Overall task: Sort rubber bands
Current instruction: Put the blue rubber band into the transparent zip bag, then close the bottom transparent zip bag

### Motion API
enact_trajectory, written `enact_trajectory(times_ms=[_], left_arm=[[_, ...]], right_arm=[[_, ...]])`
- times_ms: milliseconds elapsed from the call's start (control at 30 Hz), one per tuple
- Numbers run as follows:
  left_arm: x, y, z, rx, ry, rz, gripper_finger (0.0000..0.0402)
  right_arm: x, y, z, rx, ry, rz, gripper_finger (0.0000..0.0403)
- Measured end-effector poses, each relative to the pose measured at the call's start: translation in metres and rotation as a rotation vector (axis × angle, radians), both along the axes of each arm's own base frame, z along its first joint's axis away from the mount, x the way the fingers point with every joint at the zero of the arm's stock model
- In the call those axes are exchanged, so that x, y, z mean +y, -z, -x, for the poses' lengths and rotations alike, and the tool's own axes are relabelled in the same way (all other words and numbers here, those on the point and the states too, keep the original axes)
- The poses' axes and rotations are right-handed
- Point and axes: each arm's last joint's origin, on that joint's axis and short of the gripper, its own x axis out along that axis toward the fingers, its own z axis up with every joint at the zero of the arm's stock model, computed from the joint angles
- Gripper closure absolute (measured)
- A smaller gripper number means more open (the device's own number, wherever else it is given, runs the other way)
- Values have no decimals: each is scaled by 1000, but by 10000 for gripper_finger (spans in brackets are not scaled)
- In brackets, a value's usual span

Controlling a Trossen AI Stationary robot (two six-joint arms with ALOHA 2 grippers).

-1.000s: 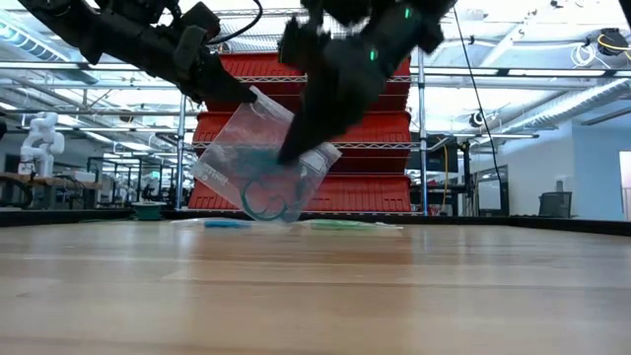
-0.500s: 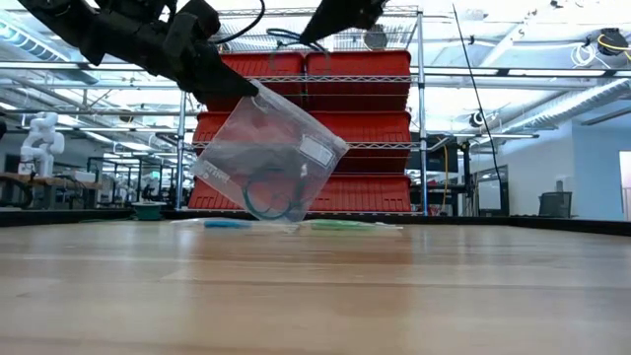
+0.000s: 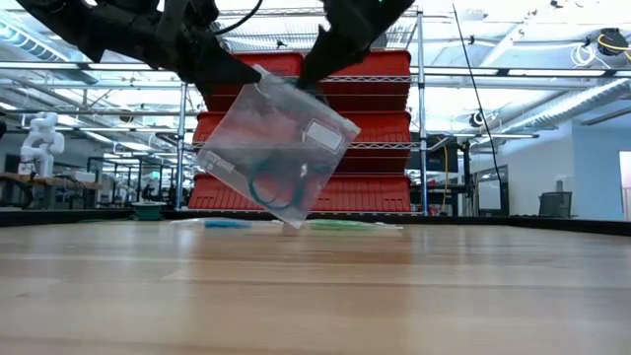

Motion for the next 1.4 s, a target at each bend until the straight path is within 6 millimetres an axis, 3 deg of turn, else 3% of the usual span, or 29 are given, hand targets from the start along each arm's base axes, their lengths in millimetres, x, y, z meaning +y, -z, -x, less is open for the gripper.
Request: enact_trajectory(times_ms=[233,533,867,1000,1233,1400], left_arm=[[0,0,0,-3,0,0,401],[0,0,0,4,6,3,401],[0,-1,0,-15,6,3,401],[-2,-1,-1,-15,14,3,401],[-4,-1,-1,-16,25,3,401],[-4,-2,-1,-17,25,3,401]], right_arm=[[-10,18,-9,39,24,-34,403],[-24,7,-6,-29,77,-83,403],[-27,21,-15,-11,-7,-211,400],[-27,20,-15,-20,-4,-215,371],[-23,14,-10,-9,-9,-225,284],[-17,0,-2,-35,-40,-268,237]])
